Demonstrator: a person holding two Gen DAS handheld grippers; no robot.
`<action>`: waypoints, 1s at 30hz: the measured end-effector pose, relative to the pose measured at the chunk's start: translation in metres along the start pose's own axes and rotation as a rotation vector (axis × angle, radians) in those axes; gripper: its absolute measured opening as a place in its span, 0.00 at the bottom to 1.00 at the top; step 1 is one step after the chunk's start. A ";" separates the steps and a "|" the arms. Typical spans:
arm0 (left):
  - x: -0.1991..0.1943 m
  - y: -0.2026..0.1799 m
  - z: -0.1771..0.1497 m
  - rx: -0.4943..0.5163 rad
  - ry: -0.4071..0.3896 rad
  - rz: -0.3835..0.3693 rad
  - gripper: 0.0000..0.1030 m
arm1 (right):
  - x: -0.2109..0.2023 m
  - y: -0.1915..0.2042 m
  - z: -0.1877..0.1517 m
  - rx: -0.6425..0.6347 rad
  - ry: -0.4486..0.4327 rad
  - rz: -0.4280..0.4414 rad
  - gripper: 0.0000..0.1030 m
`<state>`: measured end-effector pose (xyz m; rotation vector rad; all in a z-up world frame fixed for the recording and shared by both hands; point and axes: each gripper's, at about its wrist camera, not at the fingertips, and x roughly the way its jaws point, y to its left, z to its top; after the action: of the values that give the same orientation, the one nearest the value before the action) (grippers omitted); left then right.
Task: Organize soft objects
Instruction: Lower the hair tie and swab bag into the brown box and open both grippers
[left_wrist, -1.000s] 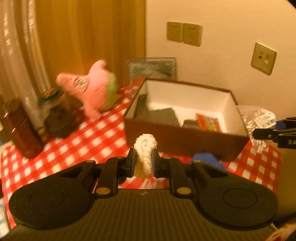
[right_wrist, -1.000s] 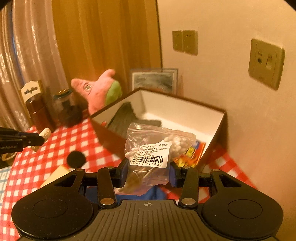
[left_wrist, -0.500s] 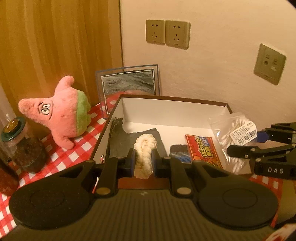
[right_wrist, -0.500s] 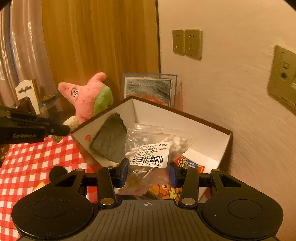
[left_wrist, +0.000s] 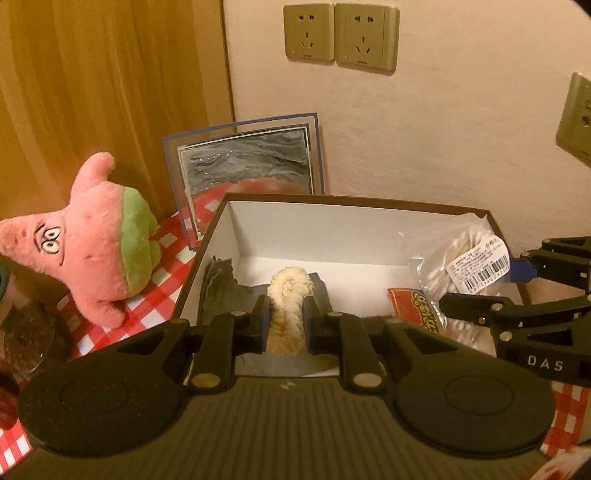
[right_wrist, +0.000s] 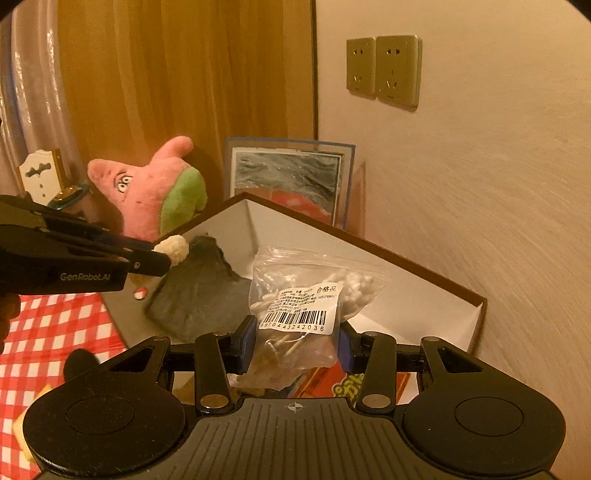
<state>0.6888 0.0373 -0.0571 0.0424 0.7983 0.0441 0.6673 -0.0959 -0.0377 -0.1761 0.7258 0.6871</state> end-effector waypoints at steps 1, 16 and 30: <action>0.004 0.000 0.002 0.004 0.002 0.000 0.18 | 0.003 -0.002 0.001 0.002 0.001 -0.003 0.43; 0.034 0.006 0.018 0.000 0.001 0.014 0.42 | 0.031 -0.012 0.008 0.011 0.014 -0.005 0.43; 0.027 0.024 0.009 -0.027 0.025 0.033 0.46 | 0.041 -0.003 0.015 -0.003 0.006 0.005 0.43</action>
<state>0.7137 0.0626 -0.0688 0.0294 0.8223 0.0869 0.6997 -0.0715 -0.0538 -0.1794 0.7312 0.6923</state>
